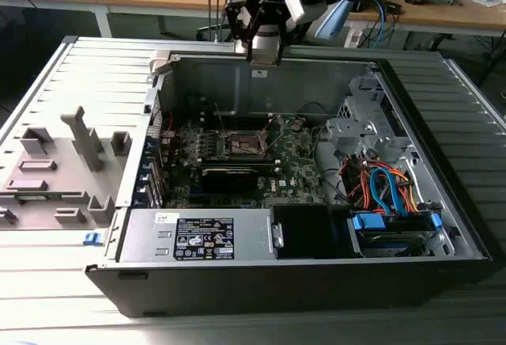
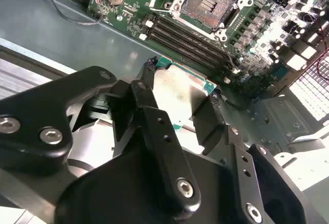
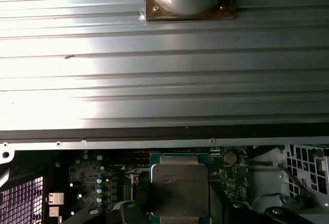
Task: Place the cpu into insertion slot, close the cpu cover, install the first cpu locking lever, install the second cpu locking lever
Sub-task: 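Place the cpu into insertion slot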
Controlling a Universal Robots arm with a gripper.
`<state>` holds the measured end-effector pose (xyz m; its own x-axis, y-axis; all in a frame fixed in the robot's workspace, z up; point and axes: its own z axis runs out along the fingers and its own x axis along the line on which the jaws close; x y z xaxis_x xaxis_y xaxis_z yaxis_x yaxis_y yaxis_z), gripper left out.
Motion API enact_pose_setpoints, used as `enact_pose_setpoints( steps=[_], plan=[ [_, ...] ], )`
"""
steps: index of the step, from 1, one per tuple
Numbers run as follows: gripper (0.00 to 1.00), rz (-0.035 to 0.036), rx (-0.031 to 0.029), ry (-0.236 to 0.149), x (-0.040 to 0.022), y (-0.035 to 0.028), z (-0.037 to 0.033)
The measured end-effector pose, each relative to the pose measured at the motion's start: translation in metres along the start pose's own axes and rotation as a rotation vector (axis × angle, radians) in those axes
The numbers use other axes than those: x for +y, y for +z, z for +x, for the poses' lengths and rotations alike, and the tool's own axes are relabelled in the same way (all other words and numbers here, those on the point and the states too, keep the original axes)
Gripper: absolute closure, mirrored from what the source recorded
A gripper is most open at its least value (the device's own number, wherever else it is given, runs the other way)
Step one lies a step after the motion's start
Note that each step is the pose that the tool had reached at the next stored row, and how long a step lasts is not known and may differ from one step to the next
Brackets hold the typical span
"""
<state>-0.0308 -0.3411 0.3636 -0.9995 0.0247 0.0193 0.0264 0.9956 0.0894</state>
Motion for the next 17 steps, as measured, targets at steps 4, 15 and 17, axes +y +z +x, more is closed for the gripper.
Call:
enact_pose_setpoints(
  steps=[4,15,17],
  plan=[
    [0.46,0.0001,0.0000,0.000,-0.0003,0.0007,0.0000],
    [0.46,0.0000,-0.0001,0.000,-0.0066,0.0057,0.0039],
    [0.46,0.0000,0.0000,0.000,-0.0076,0.0059,0.0042]
  ],
)
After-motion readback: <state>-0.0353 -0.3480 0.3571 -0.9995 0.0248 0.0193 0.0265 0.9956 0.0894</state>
